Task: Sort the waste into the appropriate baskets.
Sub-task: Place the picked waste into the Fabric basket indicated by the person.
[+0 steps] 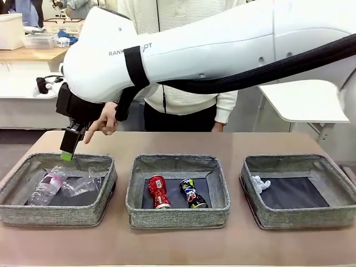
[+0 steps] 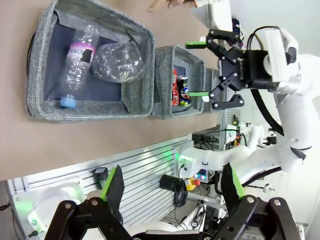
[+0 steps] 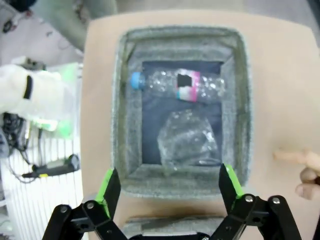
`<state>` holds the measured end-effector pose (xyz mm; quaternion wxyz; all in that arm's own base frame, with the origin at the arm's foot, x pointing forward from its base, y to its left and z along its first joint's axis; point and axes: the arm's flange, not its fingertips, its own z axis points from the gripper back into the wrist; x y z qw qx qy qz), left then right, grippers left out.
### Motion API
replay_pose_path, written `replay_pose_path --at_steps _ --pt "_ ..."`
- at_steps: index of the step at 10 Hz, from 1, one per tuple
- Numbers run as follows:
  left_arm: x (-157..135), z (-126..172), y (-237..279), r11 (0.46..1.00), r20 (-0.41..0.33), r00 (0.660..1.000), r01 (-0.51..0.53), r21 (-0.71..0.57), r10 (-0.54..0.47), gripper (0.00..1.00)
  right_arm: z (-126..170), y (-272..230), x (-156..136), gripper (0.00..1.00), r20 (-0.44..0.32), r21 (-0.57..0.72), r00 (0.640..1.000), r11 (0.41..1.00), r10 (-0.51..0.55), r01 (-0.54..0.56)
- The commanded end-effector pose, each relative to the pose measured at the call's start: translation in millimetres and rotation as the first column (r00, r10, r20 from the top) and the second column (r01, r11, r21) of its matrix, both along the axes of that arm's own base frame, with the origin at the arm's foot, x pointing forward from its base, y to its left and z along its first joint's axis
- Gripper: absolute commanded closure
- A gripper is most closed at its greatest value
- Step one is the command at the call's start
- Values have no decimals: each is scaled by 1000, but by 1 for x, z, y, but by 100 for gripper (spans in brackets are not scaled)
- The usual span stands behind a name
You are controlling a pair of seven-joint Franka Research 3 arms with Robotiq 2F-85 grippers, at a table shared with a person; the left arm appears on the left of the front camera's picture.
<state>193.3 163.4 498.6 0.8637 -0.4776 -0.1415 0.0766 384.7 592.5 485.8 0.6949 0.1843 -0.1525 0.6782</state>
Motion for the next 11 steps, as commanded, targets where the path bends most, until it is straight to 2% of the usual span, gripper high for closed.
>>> replay_pose_path --at_steps 1,2,3,4,5,6,7,8,9,10,11 --pt "-3 -2 1 1000 7 1000 1 8 -1 0 33 -69 -18 0 -24 6 990 990 -143 143" --pt "-3 -2 1 1000 7 1000 1 8 -1 0 51 -111 -26 0 -101 -76 947 951 -306 300" --pt "-3 -2 1 1000 7 1000 1 8 -1 0 59 -157 -41 0 -188 -163 881 899 -433 407" --pt "-3 -2 1 1000 7 1000 1 8 -1 0 60 -211 -60 0 -226 -196 806 836 -547 512" --pt "-3 -2 1 1000 7 1000 1 8 -1 0 54 -256 -76 0 -257 -163 726 769 -638 618" --pt "-3 -2 1 1000 7 1000 1 8 -1 0 42 -293 -84 0 -320 -142 648 711 -691 689" --pt "-3 -2 1 1000 7 1000 1 8 -1 0 20 -314 -85 0 -377 -152 600 686 -706 712" --pt "-3 -2 1 1000 7 1000 1 8 -1 0 0 -287 -71 0 -393 -415 577 698 -716 584" --pt "-3 -2 1 1000 7 1000 1 8 -1 0 44 -302 -67 0 -335 -197 639 714 -693 672" --pt "-3 -2 1 1000 7 1000 1 8 -1 0 44 -302 -67 0 -335 -197 639 714 -693 672" --pt "-1 0 1 1000 3 1000 -3 -1 3 0 12 -320 -78 0 -364 -285 590 690 -720 666"
